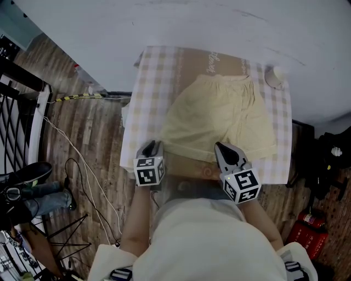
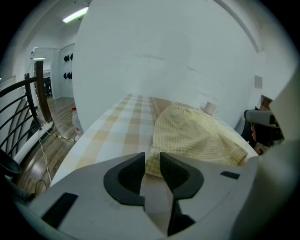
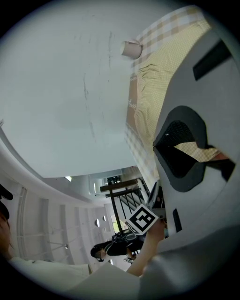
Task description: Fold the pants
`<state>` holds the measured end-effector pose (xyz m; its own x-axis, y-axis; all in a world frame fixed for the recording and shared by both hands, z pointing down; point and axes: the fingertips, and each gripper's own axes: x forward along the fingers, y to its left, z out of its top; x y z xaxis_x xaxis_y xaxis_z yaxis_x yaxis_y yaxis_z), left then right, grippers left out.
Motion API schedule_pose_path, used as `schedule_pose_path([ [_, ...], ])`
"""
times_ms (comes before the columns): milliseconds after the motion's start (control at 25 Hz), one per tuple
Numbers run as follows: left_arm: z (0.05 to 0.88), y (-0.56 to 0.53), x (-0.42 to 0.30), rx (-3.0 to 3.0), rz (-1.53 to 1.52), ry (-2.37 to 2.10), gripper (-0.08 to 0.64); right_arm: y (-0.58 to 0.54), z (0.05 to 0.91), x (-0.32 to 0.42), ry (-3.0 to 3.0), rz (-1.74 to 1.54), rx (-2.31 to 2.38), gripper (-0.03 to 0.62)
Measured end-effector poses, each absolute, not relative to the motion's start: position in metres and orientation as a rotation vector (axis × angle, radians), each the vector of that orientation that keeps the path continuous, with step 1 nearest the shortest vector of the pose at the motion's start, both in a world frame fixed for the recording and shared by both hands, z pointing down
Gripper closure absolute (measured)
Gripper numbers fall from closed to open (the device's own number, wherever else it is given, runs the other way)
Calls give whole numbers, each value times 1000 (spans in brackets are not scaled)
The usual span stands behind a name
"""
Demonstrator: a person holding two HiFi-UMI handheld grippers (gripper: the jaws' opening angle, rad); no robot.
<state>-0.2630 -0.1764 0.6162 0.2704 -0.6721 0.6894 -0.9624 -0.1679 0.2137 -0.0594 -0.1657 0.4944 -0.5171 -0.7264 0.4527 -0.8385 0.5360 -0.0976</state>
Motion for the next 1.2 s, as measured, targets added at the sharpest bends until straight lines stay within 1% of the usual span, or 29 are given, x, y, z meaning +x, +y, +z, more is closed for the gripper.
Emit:
schedule_pose_path([
  [280, 625, -173, -270, 1869, 638, -1466, 433, -158, 497, -56, -2405, 441, 1302, 592],
  [480, 630, -172, -265, 1876, 746, -1475, 431, -149, 497, -59, -2402, 444, 1305, 592],
  [720, 631, -174, -264, 1883, 758, -1457, 434, -135, 490, -69, -2408, 420, 1319, 592],
  [760, 631, -174, -263, 1892, 761, -1447, 439, -131, 489, -70, -2407, 416, 1325, 592],
  [840, 629, -175, -259, 1925, 769, -1418, 472, -124, 488, -70, -2403, 407, 1339, 592],
  [880, 628, -176, -257, 1938, 772, -1405, 500, -120, 487, -70, -2399, 404, 1349, 592],
  [960, 629, -173, -254, 1945, 780, -1389, 523, -111, 485, -68, -2389, 400, 1370, 592],
  [1200, 616, -158, -253, 1982, 738, -1397, 529, -87, 479, -55, -2350, 413, 1459, 592],
])
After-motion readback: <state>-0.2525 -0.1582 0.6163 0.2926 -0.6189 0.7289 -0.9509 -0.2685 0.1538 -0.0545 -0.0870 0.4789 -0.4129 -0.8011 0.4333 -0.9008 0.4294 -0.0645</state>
